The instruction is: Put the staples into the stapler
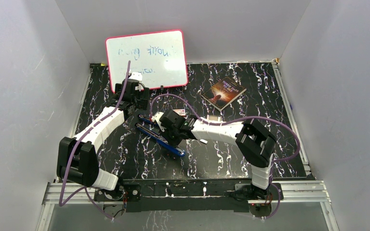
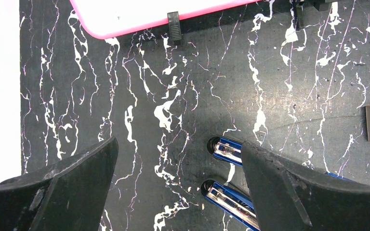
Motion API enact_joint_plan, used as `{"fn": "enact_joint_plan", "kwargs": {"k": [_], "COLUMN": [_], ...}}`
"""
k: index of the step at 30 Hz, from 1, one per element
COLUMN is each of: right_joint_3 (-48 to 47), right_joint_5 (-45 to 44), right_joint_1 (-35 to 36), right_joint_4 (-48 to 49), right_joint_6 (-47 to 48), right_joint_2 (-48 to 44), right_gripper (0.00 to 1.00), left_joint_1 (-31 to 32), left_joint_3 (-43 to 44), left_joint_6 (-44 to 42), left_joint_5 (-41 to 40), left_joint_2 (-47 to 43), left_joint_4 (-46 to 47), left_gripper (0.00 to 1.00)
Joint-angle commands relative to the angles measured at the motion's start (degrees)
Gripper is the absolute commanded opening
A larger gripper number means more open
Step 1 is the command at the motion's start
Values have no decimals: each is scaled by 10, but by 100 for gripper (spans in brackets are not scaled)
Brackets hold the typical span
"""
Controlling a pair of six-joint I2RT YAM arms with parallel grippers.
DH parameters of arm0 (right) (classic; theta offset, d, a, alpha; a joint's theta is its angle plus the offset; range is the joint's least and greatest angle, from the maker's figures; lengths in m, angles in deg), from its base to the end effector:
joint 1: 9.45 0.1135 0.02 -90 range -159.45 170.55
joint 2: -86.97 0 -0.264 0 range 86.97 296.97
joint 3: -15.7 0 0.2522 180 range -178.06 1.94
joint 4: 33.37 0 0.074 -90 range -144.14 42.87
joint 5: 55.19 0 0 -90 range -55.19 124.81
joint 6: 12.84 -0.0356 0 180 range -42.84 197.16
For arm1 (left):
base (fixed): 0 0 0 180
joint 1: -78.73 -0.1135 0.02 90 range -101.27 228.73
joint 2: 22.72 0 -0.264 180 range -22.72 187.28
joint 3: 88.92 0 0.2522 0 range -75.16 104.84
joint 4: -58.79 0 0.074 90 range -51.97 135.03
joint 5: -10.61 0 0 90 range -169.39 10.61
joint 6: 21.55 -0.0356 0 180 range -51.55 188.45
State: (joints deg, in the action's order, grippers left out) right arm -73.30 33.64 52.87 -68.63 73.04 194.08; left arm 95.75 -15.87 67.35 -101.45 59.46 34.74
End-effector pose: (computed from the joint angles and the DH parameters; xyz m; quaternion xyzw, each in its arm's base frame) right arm 0.1877 0.3563 0.1995 -0.4589 0.8310 0.1640 0.2682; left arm 0.3124 -0.0817 0.2765 0.0461 0.8669 0.1020 0.4858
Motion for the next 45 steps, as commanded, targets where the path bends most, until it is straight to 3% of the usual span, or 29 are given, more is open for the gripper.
{"fn": "enact_joint_plan", "kwargs": {"k": [1,45], "right_joint_3": [5,-32], "right_joint_5": [7,8], "right_joint_1": [1,-1], "right_joint_4": [-60,-100], "right_joint_6": [1,11], "right_joint_2": [-9,-34], "right_gripper": [0,0], "left_joint_1": [3,5], "left_joint_3": [-4,-6], "left_joint_6": [-5,-7], "left_joint_5": [-11,-11], "left_joint_2": [-10,-17], "left_joint_4": [5,7], "left_gripper": [98,98]}}
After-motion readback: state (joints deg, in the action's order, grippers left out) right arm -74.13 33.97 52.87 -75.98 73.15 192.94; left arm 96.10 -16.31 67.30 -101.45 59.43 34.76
